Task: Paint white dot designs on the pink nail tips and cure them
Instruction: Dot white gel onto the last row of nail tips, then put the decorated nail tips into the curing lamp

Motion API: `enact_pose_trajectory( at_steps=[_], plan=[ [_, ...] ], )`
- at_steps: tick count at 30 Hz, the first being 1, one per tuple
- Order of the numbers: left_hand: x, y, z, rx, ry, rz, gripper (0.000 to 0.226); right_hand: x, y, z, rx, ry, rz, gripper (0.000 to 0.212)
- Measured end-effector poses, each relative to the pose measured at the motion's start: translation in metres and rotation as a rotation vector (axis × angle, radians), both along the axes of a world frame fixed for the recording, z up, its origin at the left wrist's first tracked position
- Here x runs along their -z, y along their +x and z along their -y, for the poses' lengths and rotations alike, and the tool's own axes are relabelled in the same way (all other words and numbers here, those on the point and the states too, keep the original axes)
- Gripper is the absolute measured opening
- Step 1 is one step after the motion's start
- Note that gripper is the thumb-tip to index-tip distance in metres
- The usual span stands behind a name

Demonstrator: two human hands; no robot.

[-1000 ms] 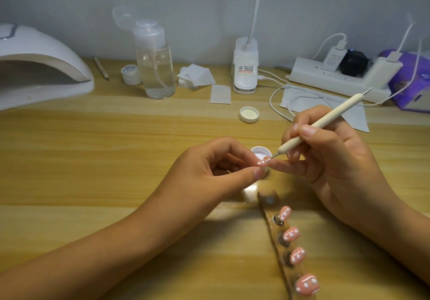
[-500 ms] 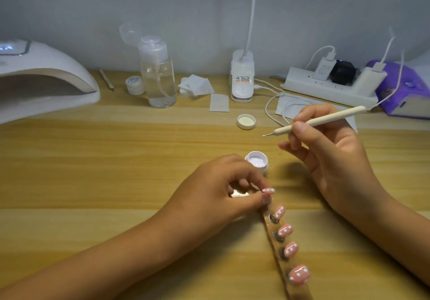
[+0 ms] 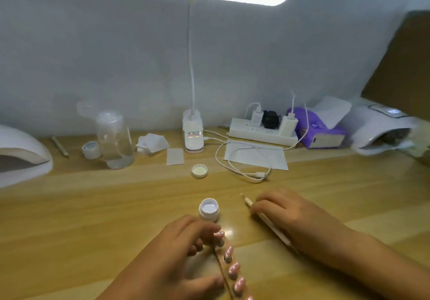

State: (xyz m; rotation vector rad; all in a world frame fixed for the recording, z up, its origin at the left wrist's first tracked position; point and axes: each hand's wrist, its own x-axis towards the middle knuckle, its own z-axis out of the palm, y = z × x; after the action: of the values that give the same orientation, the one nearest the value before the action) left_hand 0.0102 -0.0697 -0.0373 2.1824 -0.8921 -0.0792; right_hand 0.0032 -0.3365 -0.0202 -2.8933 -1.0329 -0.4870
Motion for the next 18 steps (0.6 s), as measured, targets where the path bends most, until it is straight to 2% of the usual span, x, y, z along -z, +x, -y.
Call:
enact_pose_trajectory(
  at_steps=[3,5,6,7,9,10,13,14,15,16,18],
  plan=[
    [0.006,0.000,0.005,-0.063,-0.093,-0.136,0.016,0.006,-0.018,0.017,0.066,0.021,-0.021,0.024],
    [0.015,-0.002,0.017,-0.074,-0.207,-0.253,0.033,0.009,-0.026,0.028,0.120,0.037,-0.022,0.022],
    [0.015,-0.004,0.024,-0.120,-0.271,-0.299,0.032,0.010,-0.027,0.034,0.143,0.046,-0.022,0.022],
    [0.013,-0.004,0.037,-0.113,-0.235,-0.241,0.029,0.011,-0.028,0.040,0.165,0.052,-0.027,0.022],
    [0.012,-0.009,0.068,-0.099,-0.123,0.069,0.067,0.013,-0.027,0.053,0.191,0.045,-0.061,0.026],
    [0.015,-0.012,0.084,-0.181,-0.120,0.242,0.072,0.012,-0.026,0.061,0.194,0.035,-0.084,0.029],
    [0.009,-0.009,0.105,-0.084,-0.186,0.409,0.023,0.005,-0.021,0.090,0.265,0.099,-0.180,0.030],
    [0.004,-0.005,0.112,-0.019,-0.113,0.385,0.011,0.001,-0.017,0.104,0.335,0.181,-0.197,0.031],
    [0.003,0.000,0.116,0.041,-0.019,0.315,0.020,-0.004,-0.010,0.120,0.423,0.287,-0.172,0.030],
    [0.001,0.010,0.119,0.081,0.068,0.169,0.030,-0.008,-0.002,0.141,0.533,0.395,-0.114,0.026],
    [-0.008,0.024,0.137,0.004,-0.062,-0.062,0.031,-0.013,0.020,0.190,0.811,0.552,-0.004,0.018]
  ],
)
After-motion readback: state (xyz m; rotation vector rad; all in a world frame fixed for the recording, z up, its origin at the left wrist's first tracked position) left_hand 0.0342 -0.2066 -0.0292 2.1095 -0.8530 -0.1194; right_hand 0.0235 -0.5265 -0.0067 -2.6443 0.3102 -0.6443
